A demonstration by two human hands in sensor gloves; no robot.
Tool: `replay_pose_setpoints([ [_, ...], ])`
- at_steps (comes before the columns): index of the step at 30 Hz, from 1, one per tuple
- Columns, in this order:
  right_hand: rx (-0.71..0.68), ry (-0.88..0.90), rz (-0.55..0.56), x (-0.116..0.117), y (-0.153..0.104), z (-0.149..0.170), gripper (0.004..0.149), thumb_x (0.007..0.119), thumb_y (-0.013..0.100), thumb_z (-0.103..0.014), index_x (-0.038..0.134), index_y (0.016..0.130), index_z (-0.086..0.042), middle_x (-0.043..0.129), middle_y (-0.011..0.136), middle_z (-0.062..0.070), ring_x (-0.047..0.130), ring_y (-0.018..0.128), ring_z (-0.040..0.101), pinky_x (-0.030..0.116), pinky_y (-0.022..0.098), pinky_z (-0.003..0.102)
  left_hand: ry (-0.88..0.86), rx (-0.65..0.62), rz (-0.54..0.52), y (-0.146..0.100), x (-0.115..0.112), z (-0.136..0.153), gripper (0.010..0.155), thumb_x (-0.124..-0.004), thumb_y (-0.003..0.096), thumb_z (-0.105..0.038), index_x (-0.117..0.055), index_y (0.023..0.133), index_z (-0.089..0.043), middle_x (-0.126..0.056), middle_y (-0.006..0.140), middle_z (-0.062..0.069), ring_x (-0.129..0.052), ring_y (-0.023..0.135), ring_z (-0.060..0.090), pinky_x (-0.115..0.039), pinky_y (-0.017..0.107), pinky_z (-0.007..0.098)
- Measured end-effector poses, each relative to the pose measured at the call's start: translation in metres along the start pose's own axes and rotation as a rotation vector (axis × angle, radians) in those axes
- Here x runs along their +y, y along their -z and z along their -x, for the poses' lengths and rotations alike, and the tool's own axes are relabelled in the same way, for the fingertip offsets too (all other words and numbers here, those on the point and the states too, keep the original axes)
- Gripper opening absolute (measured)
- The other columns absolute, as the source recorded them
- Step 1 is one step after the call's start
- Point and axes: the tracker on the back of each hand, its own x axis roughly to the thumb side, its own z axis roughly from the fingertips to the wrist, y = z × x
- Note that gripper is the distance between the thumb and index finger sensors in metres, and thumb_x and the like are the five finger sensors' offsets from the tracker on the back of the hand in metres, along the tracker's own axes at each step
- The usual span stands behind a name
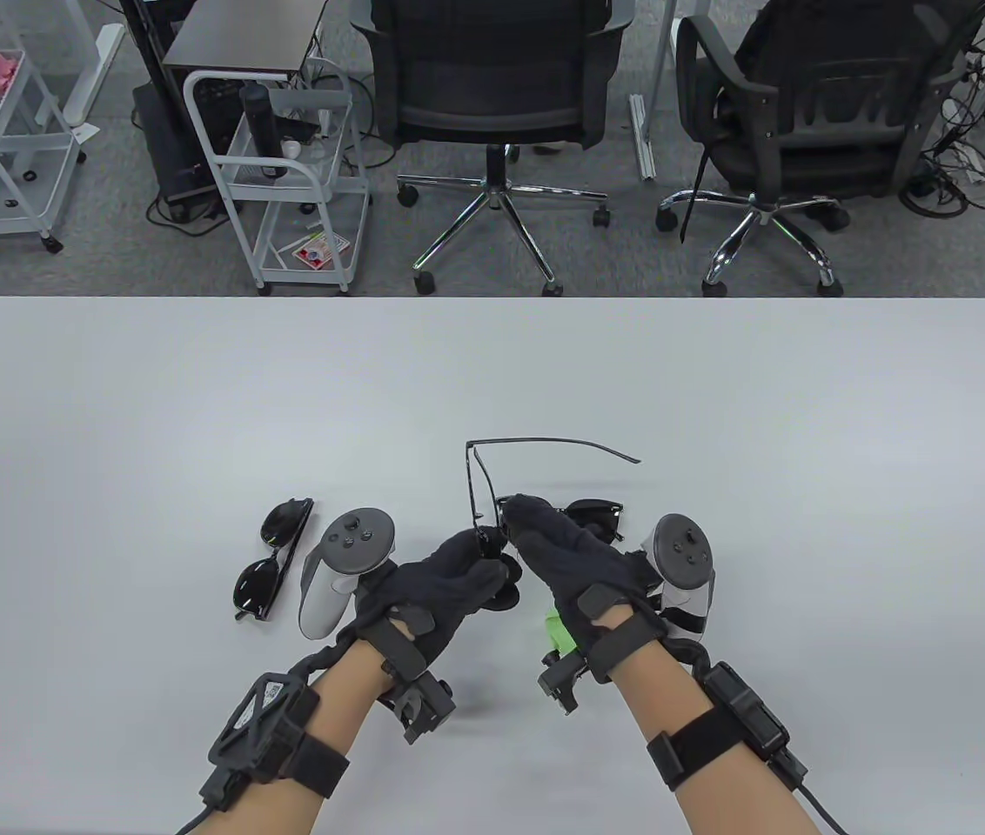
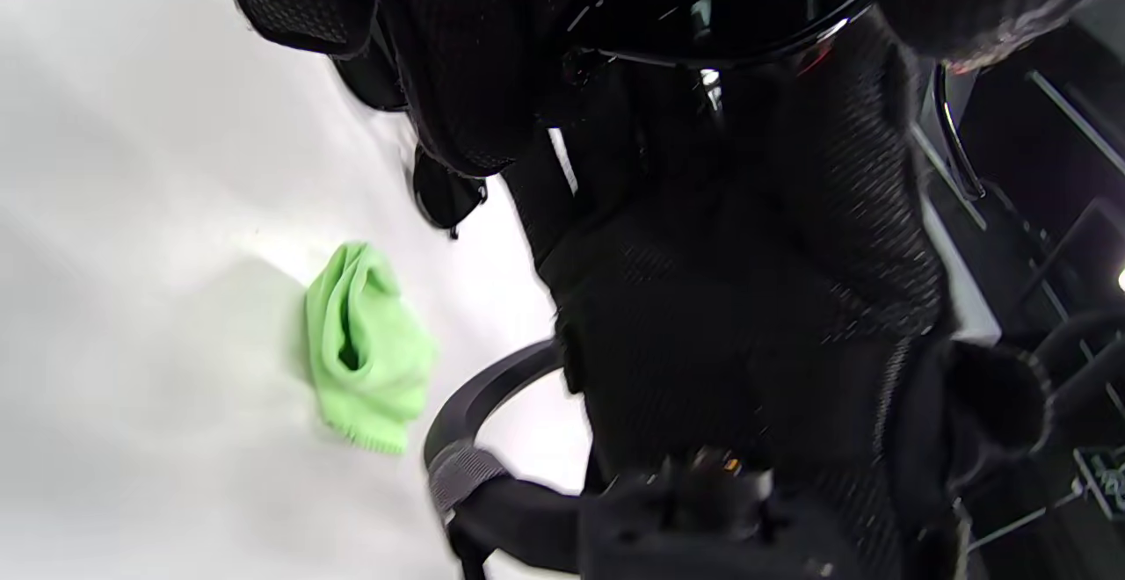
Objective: Dust sunglasses
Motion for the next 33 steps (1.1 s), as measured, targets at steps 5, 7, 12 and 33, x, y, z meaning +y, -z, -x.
replay_pose_setpoints([
  [5, -0.003, -0.01, -0.035, -0.001, 0.002, 0.001, 0.054, 0.08, 0.049, -0.039, 0.075, 0.095, -0.012, 0.064, 0.106, 0.02, 0.069, 0.092, 0.049, 0.054, 0.061, 0.07, 0.027, 0.012, 0.058, 0.002, -0.004, 0.001, 0.094, -0.07, 0.0333, -0.076, -0.047, 0.107, -0.023, -0.074, 0.103, -0.004, -0.095, 0.09, 0.021, -0.067, 0.071, 0.051],
  [7, 0.012, 0.018, -0.1, 0.001, 0.004, 0.002, 0.056, 0.08, 0.049, -0.039, 0.073, 0.096, -0.01, 0.062, 0.107, 0.021, 0.066, 0.093, 0.05, 0.053, 0.061, 0.071, 0.047, 0.017, 0.04, 0.002, -0.002, 0.001, 0.094, -0.071, 0.0331, -0.076, -0.049, 0.107, -0.023, -0.075, 0.102, -0.004, -0.096, 0.089, 0.021, -0.068, 0.071, 0.05],
  [12, 0.008, -0.01, -0.073, -0.004, 0.005, 0.001, 0.047, 0.081, 0.049, -0.042, 0.078, 0.087, -0.015, 0.069, 0.103, 0.017, 0.072, 0.091, 0.047, 0.055, 0.061, 0.069, -0.018, -0.027, 0.021, 0.0, 0.0, -0.004, 0.093, -0.074, 0.0326, -0.076, -0.051, 0.105, -0.023, -0.077, 0.101, -0.005, -0.098, 0.088, 0.019, -0.071, 0.071, 0.047],
  [33, 0.177, -0.715, -0.189, -0.023, 0.004, -0.021, 0.049, 0.091, 0.042, -0.036, 0.09, 0.082, -0.007, 0.092, 0.084, 0.02, 0.093, 0.071, 0.046, 0.066, 0.054, 0.067, -0.054, -0.045, -0.304, -0.019, 0.038, 0.0, 0.093, -0.072, 0.0331, -0.077, -0.045, 0.106, -0.027, -0.071, 0.105, -0.008, -0.094, 0.092, 0.017, -0.069, 0.074, 0.046],
])
